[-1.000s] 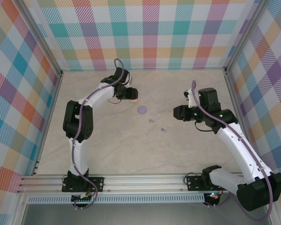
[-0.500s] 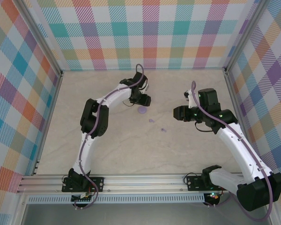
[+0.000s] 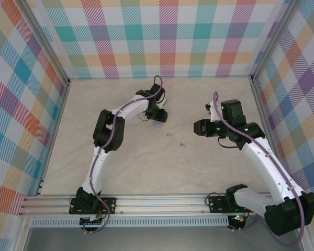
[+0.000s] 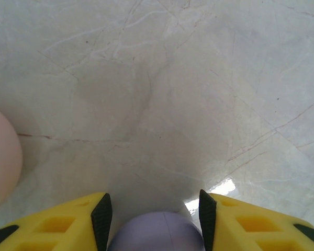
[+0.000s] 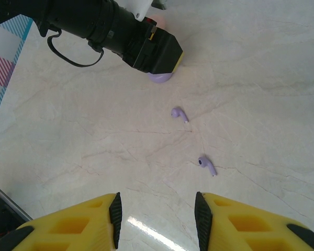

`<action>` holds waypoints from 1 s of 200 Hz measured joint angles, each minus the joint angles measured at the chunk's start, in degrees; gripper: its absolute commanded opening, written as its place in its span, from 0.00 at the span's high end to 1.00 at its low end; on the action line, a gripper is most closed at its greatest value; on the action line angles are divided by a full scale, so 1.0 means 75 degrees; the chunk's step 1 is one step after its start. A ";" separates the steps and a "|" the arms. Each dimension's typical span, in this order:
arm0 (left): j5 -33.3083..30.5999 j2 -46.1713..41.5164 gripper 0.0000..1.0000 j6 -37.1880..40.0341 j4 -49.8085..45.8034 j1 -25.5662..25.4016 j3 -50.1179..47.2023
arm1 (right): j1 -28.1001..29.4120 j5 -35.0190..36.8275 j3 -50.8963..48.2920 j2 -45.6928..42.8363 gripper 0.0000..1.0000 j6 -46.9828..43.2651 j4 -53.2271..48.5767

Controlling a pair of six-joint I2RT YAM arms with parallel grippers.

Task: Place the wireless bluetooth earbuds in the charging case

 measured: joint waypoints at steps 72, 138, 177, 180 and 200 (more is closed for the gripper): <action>0.0157 -0.1102 0.46 -0.0801 0.0396 0.0000 -0.1792 | 0.0000 -0.0079 -0.0009 0.0140 0.54 0.0015 0.0003; 0.0347 -0.1751 0.40 -0.1221 0.0799 0.0076 -0.2463 | 0.0050 -0.0793 -0.0012 0.1445 0.54 0.0224 0.0262; 0.0647 -0.2037 0.47 -0.1323 0.1037 0.0548 -0.2518 | 0.0641 -0.0985 0.0061 0.2649 0.57 0.0568 0.0656; 0.0667 -0.2037 0.48 -0.1329 0.1043 0.0589 -0.2518 | 0.0697 -0.0988 0.0085 0.2748 0.58 0.0606 0.0676; 0.0764 -0.2034 0.52 -0.1335 0.1061 0.0819 -0.2547 | 0.1166 -0.0933 0.0391 0.3552 0.61 0.0836 0.0831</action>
